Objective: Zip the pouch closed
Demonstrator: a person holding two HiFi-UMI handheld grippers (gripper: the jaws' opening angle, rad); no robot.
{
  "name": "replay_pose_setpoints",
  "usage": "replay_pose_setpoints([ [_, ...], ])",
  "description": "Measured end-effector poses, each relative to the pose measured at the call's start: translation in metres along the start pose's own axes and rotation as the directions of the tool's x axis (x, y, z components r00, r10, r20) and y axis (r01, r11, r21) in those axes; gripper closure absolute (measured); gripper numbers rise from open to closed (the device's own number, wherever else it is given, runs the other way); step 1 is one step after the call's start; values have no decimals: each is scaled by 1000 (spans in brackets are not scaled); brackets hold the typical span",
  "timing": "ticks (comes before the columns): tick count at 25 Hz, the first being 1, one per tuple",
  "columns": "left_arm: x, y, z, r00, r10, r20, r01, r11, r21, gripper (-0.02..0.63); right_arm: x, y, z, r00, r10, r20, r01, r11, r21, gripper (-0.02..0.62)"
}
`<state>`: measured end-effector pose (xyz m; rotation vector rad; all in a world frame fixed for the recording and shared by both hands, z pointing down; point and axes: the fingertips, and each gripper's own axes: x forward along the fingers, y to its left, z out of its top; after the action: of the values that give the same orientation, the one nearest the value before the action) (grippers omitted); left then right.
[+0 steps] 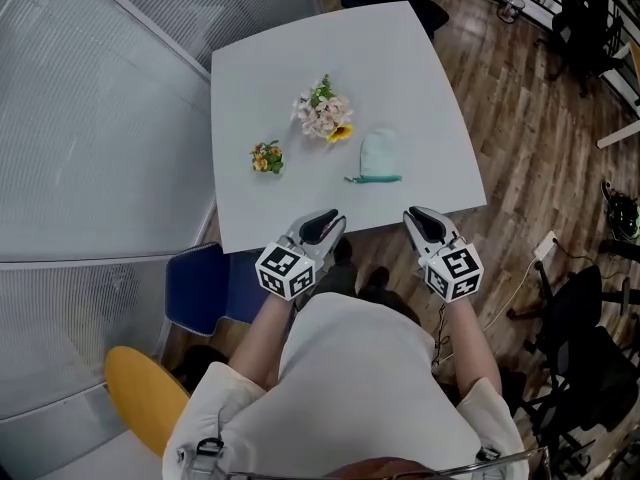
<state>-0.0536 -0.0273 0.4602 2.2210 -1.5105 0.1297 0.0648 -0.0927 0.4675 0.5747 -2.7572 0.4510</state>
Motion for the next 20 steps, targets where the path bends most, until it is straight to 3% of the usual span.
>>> replay_pose_setpoints([
  [5, 14, 22, 0, 999, -18, -32, 19, 1000, 9, 523, 20, -9, 0, 1000, -15, -18, 15, 1000, 19, 546],
  [11, 38, 62, -13, 991, -92, -99, 95, 995, 26, 523, 60, -21, -8, 997, -57, -59, 60, 997, 45, 546],
  [20, 84, 116, -58, 948, -207, -243, 226, 973, 53, 523, 123, -37, -50, 983, -98, -155, 114, 989, 98, 545],
])
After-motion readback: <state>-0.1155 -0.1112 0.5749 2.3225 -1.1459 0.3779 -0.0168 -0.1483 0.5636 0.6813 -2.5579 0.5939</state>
